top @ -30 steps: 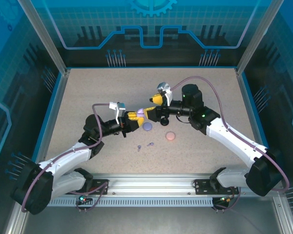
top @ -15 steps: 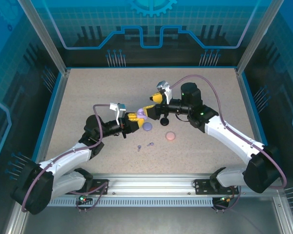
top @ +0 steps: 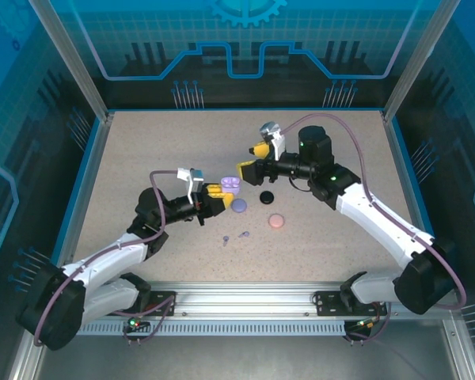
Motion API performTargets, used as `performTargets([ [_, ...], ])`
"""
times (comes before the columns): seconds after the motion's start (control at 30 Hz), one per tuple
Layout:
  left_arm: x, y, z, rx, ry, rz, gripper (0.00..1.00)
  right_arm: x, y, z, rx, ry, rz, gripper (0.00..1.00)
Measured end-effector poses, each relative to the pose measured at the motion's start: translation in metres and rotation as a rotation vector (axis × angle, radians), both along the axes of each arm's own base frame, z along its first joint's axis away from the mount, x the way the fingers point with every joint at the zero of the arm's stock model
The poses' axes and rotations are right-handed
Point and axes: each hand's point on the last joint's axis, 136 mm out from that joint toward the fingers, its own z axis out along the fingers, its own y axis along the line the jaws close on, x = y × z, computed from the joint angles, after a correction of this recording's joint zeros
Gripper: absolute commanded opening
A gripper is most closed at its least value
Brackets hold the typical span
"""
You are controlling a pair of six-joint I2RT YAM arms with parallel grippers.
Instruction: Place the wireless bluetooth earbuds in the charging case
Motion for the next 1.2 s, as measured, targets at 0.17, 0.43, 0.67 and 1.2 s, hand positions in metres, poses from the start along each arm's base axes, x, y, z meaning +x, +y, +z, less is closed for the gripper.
performTargets([
  [0.17, -0.007, 0.008, -0.001, -0.002, -0.044, 0.034, 0.1, -0.003, -0.03, -0.005, -0.081, 0.098, -0.164, 0.79],
  [0.43, -0.027, 0.024, 0.027, -0.022, -0.189, 0.084, 0.09, -0.022, -0.058, -0.084, -0.228, 0.448, -0.337, 0.68],
  [0.67, -0.045, 0.036, 0.047, -0.042, -0.258, 0.105, 0.09, -0.054, -0.018, -0.175, -0.419, 0.7, -0.311, 0.63],
  [1.2, -0.062, 0.046, 0.075, -0.063, -0.287, 0.116, 0.07, -0.09, 0.076, -0.264, -0.734, 0.833, -0.209, 0.51],
])
